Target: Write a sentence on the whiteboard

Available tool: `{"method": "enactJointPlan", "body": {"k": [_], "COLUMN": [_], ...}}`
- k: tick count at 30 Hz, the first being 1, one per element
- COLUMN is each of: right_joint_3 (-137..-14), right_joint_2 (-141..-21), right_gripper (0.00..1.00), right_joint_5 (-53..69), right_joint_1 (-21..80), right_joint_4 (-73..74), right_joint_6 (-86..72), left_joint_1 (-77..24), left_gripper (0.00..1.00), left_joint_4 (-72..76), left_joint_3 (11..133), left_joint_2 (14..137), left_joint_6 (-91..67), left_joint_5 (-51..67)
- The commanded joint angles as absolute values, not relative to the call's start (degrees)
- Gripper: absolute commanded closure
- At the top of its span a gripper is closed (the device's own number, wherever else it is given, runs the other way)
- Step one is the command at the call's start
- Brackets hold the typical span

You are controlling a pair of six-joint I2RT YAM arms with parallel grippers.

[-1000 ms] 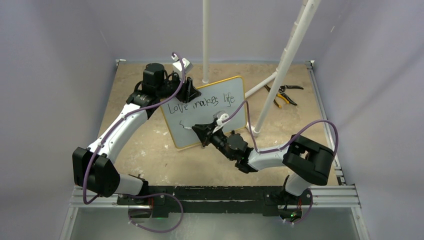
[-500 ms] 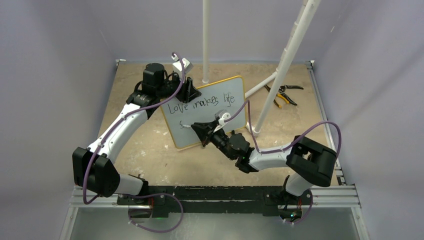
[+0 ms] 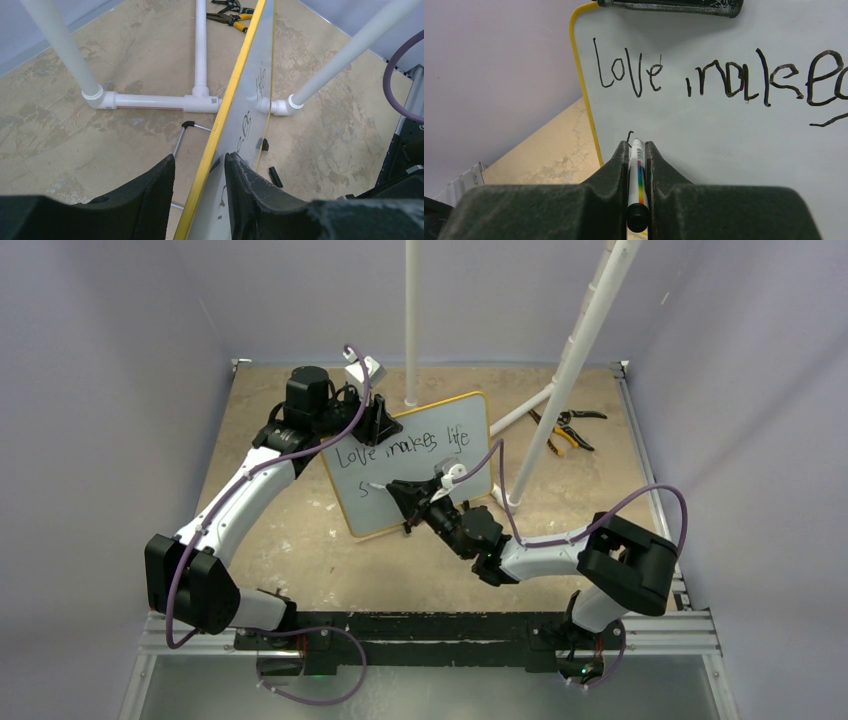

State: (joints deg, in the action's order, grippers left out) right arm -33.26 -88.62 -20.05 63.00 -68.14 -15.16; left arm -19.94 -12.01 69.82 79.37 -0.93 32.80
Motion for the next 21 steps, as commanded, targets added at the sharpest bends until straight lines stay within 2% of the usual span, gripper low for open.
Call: {"method": "enactJointPlan", "body": {"k": [1, 21], "right_joint_3": [-35.49, -30.89], "right_joint_2": [-89.29, -87.84], "right_gripper": [1.00, 1.00], "right_joint_5": [-21.98, -26.24], "right_joint_1": [63.19, 63.19], "right_joint_4": [-69.15, -65.27], "right_joint_6": [-13.77, -17.04], "left_joint_1": [-19.69, -19.69], "left_gripper": [0.92, 0.93], "left_joint_4": [-11.87, -11.86], "left_joint_3": [69.26, 69.35], "left_joint_2": [79.37, 79.30], "left_joint_6": [-1.97, -2.07], "left_joint_5": [34.45, 34.71]}}
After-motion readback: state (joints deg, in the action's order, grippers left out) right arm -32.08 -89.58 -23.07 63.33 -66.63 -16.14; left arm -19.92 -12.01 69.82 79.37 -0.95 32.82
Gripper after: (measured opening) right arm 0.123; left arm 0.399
